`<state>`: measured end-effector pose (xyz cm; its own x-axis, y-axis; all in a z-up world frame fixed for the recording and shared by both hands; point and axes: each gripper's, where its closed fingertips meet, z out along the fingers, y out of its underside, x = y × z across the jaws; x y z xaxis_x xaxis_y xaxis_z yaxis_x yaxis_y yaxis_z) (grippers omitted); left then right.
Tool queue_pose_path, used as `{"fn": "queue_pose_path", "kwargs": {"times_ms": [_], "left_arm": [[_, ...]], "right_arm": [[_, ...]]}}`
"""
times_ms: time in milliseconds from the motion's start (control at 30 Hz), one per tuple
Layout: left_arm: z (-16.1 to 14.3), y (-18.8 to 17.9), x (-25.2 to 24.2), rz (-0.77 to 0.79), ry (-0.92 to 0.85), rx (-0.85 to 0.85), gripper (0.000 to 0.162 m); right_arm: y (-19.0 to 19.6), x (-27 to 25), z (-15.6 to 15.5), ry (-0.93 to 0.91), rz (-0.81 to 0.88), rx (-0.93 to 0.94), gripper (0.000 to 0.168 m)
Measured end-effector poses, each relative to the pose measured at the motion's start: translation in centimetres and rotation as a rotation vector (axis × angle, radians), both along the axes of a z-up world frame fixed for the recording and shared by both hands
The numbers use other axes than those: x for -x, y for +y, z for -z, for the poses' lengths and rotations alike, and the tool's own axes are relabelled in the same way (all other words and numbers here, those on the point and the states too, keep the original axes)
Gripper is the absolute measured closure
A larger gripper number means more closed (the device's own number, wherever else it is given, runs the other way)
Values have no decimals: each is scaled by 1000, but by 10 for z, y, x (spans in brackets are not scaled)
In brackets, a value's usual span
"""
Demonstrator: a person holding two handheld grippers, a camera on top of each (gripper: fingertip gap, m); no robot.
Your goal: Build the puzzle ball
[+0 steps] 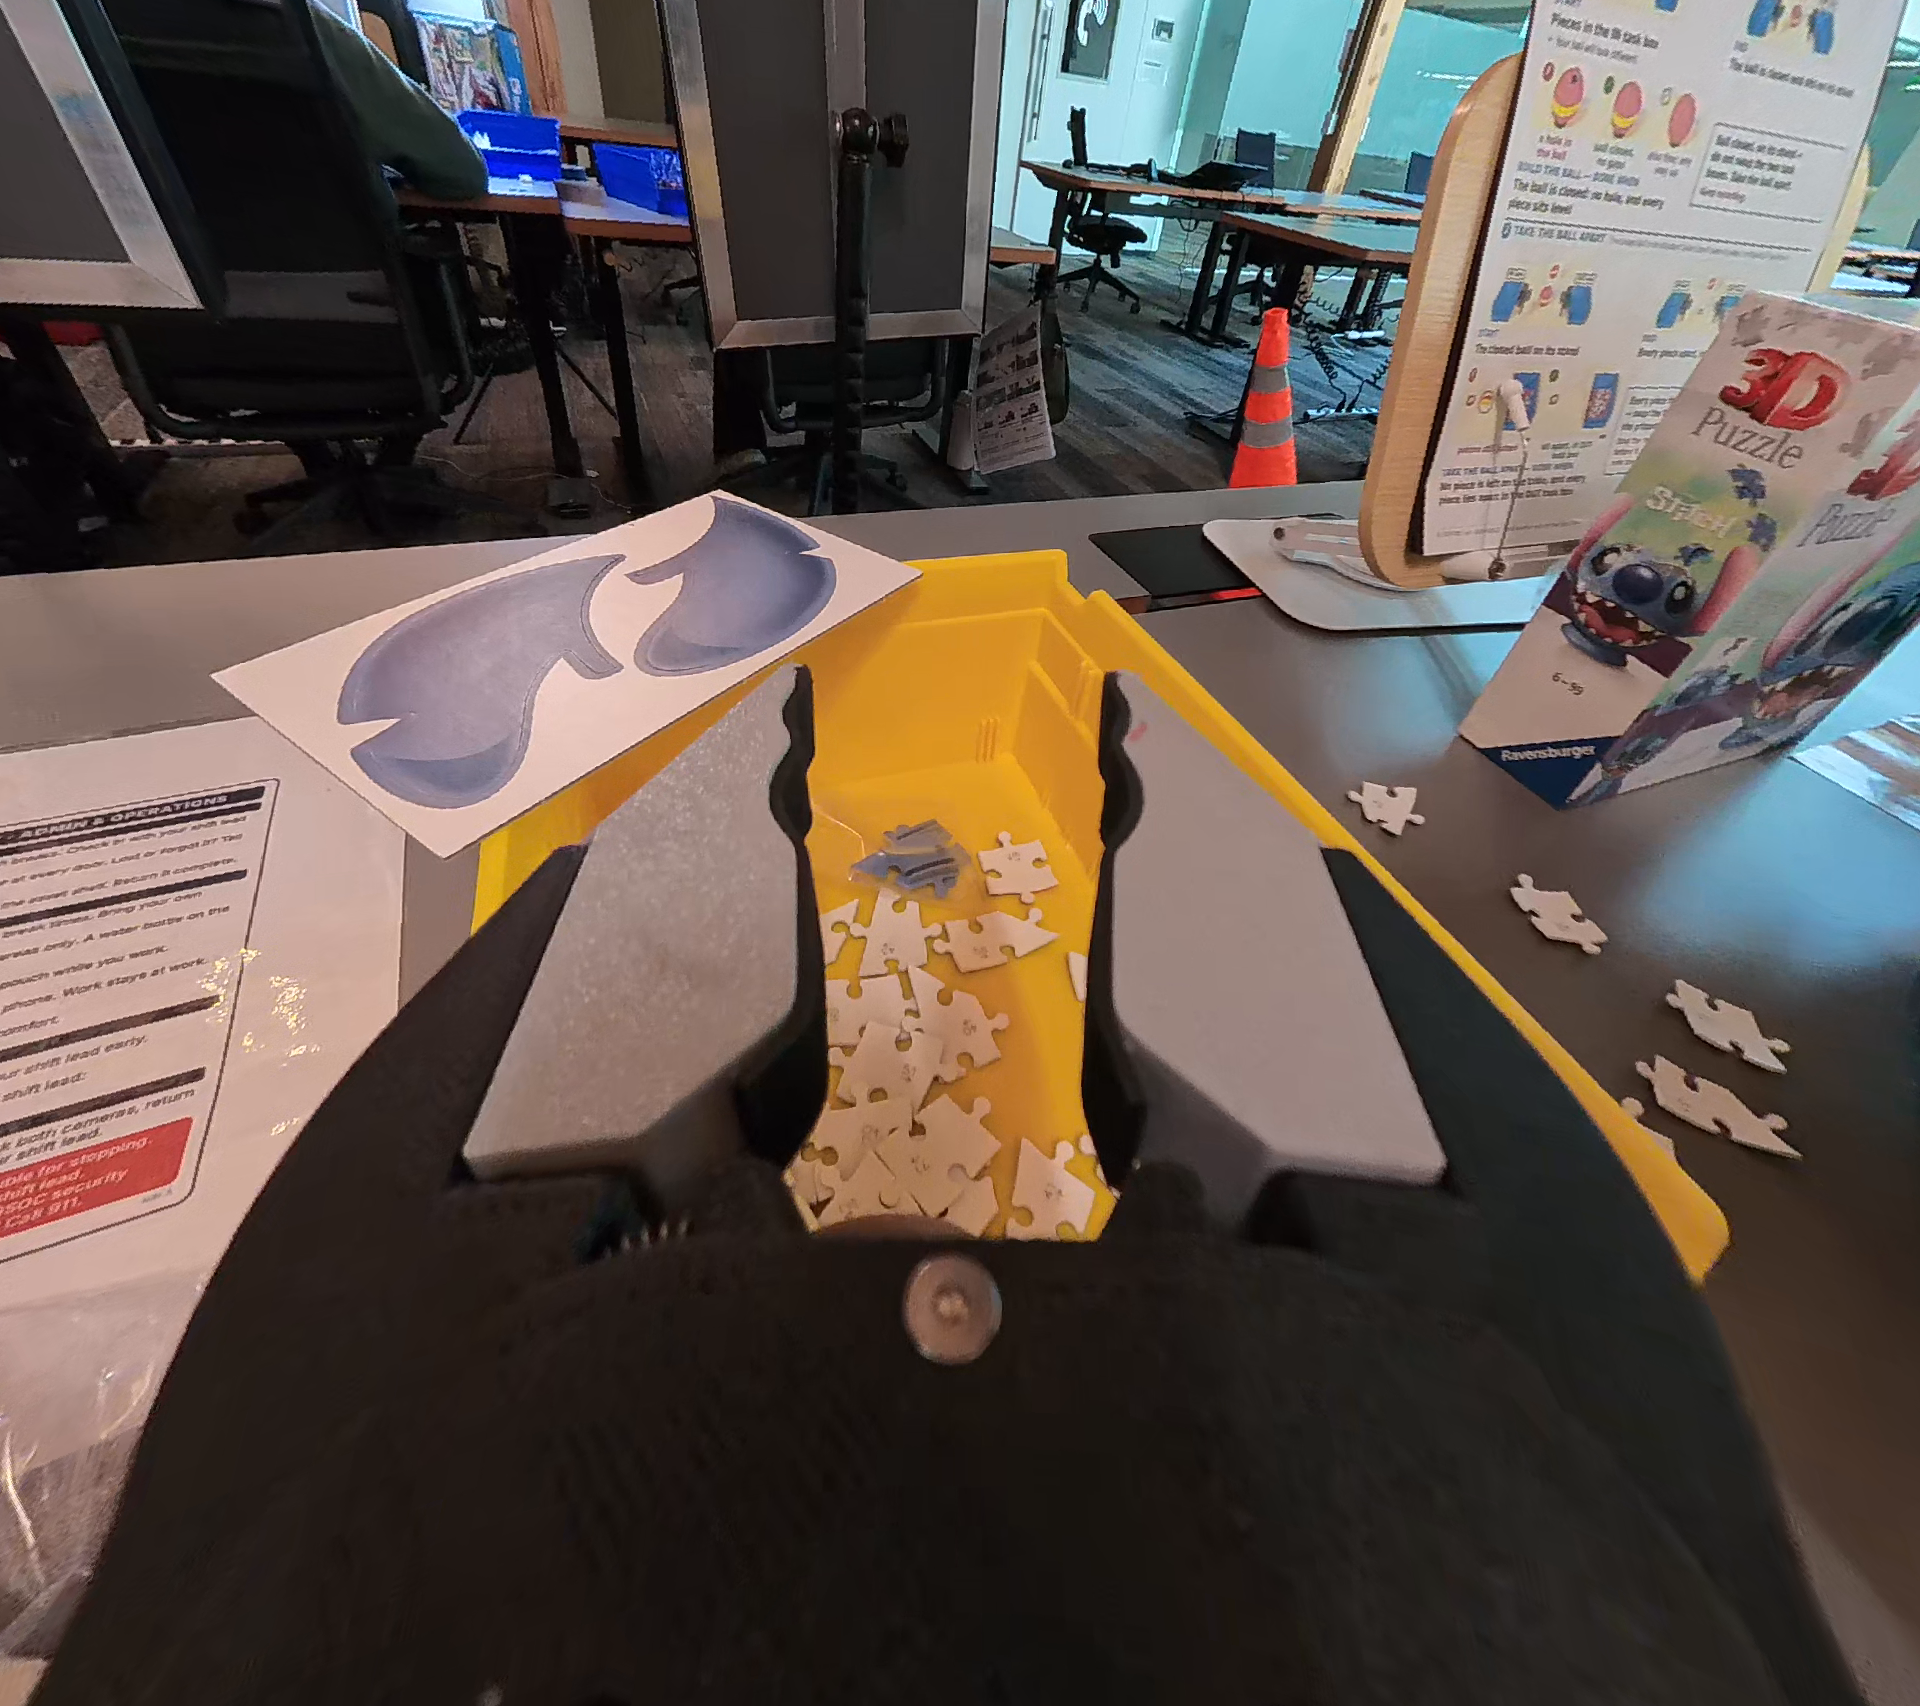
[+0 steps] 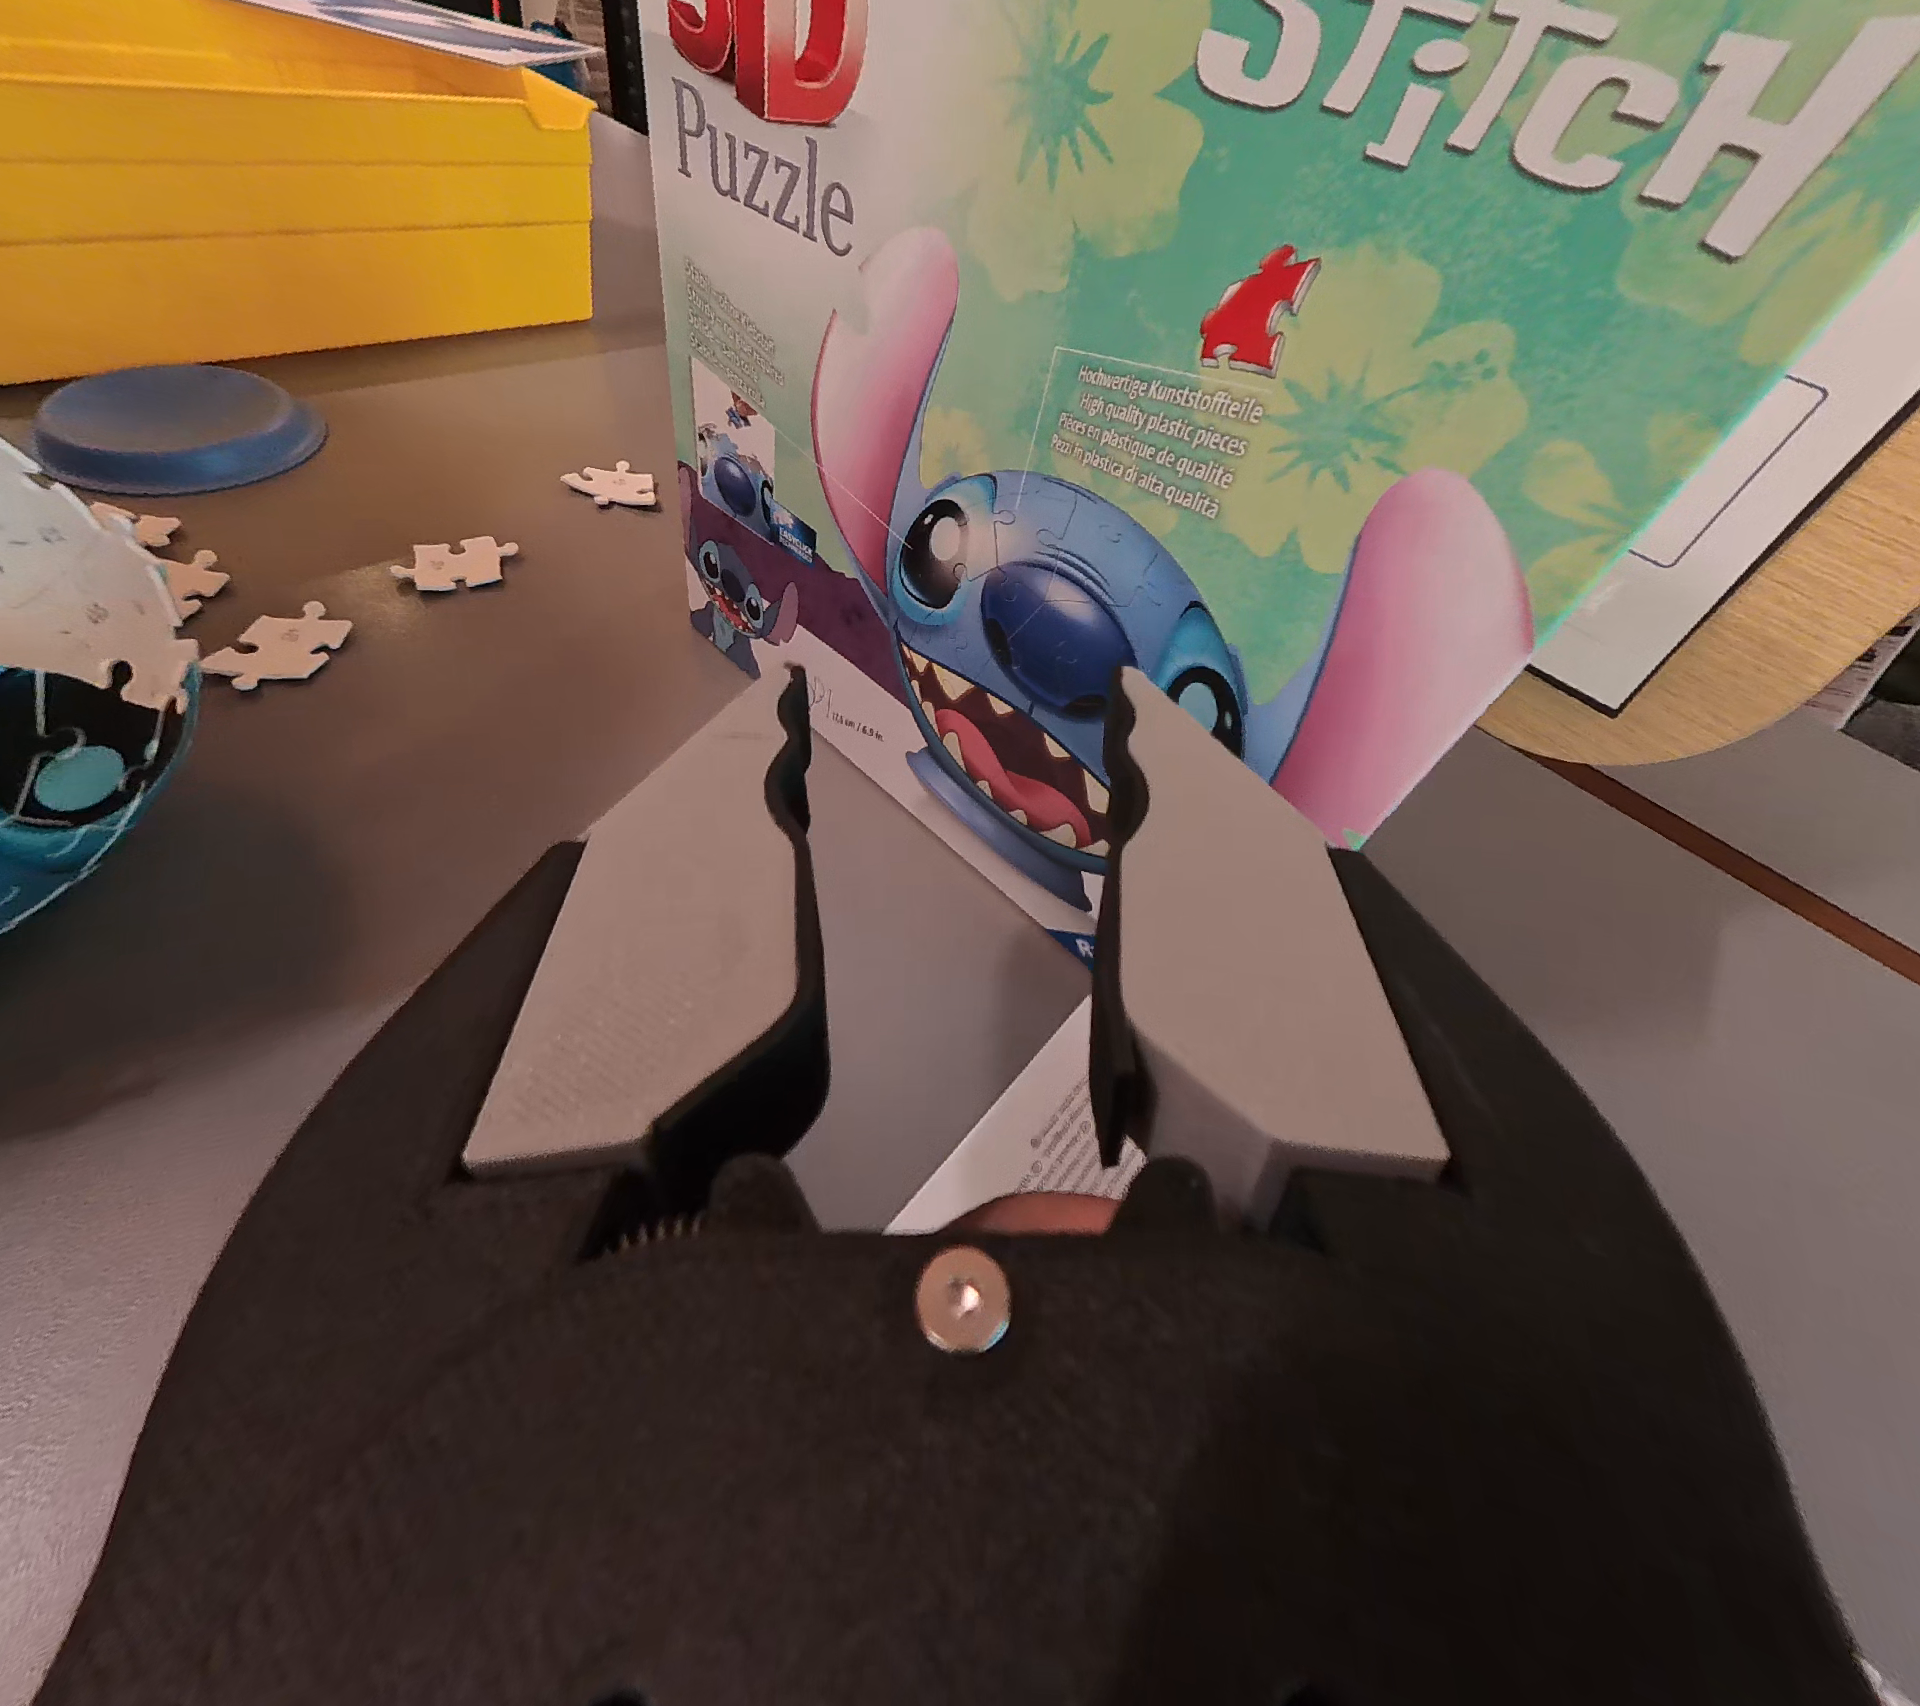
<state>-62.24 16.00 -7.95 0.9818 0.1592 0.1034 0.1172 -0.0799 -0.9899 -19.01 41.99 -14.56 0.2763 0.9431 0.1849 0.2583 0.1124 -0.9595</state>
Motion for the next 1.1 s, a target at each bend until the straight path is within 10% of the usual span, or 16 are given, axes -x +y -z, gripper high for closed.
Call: {"fn": "queue_pose_path", "kwargs": {"times_ms": [1100], "left_arm": [[17,2,7,-13,-30,83,109]], "right_arm": [[6,5,19,-78,32,59,116]]}}
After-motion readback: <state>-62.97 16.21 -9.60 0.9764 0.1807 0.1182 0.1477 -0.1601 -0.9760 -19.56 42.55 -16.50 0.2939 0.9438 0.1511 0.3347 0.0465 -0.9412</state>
